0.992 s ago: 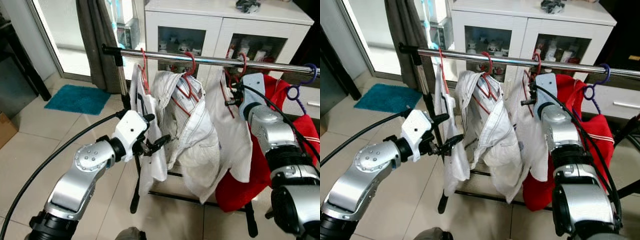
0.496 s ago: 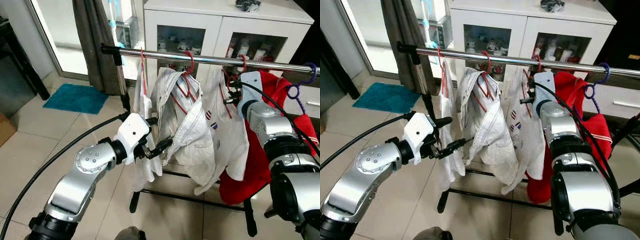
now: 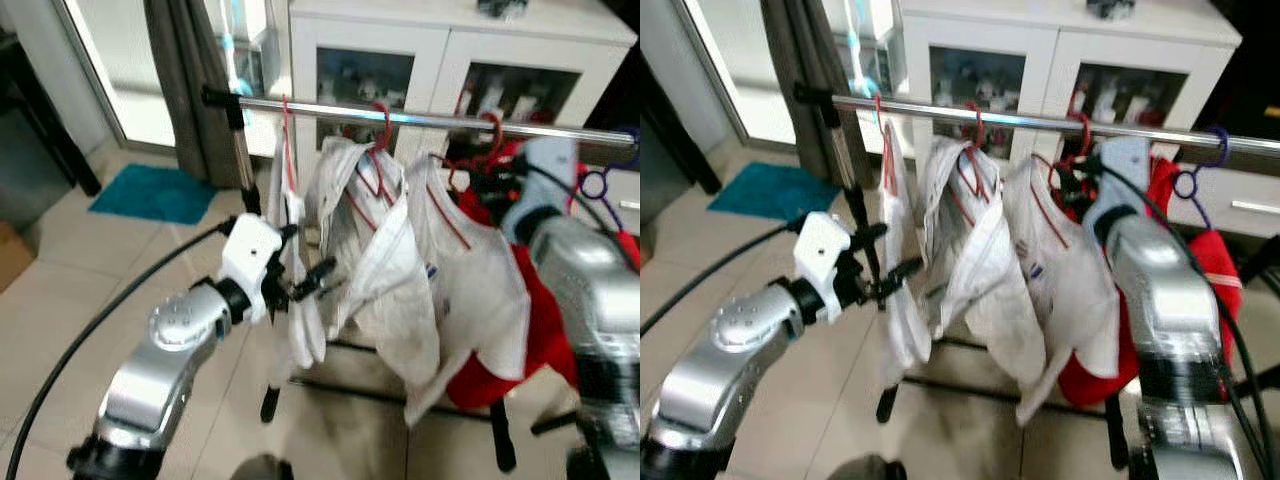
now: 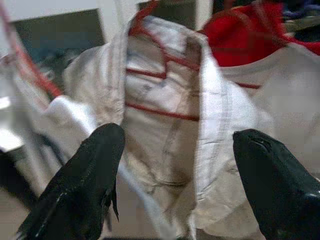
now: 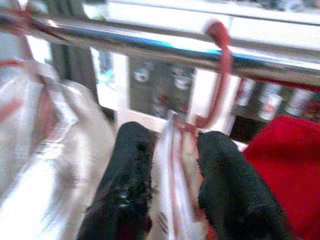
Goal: Hang hanger
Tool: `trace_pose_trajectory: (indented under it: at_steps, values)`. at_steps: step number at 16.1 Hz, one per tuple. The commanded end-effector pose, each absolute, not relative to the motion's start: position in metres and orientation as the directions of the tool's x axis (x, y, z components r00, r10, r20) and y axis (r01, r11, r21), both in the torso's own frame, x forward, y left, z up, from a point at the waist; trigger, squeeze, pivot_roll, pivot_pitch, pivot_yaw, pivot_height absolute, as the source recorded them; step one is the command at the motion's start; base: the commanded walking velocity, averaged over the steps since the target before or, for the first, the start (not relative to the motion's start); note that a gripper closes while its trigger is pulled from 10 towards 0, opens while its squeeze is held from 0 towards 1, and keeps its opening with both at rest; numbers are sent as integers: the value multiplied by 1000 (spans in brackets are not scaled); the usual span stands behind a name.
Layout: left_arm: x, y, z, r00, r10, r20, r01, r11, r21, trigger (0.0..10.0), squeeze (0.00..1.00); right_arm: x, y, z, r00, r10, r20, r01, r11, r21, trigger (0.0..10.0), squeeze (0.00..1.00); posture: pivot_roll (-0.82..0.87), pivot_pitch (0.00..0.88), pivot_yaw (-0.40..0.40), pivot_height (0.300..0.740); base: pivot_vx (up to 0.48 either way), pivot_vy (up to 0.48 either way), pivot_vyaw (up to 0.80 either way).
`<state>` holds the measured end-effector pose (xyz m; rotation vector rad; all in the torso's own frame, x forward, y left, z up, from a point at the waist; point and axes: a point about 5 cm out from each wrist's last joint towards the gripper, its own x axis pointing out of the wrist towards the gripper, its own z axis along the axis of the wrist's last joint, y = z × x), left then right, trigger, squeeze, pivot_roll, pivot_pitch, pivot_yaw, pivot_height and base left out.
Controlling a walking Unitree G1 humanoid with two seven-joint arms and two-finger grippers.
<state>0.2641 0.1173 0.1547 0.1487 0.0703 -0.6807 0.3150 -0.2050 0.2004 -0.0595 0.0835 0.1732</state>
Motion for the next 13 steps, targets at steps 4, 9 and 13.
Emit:
trace_pose_trajectory:
  at_steps: [4, 9, 13]
  values:
    - [263, 118, 145, 841, -525, -134, 537, 839, 88, 10000, 0, 269, -181, 204, 971, 236, -41, -235, 972, 20, 10000, 0, 27, 59, 47, 740, 0, 0, 0]
    - [254, 126, 144, 911, -395, -116, 404, 913, 61, 10000, 0, 227, -169, 176, 974, 216, -76, -201, 966, 161, 10000, 0, 42, 51, 43, 740, 0, 0, 0]
    - [246, 131, 133, 935, -338, -108, 347, 935, 77, 10000, 0, 221, -168, 144, 973, 166, -157, -138, 975, 176, 10000, 0, 38, 58, 31, 740, 0, 0, 0]
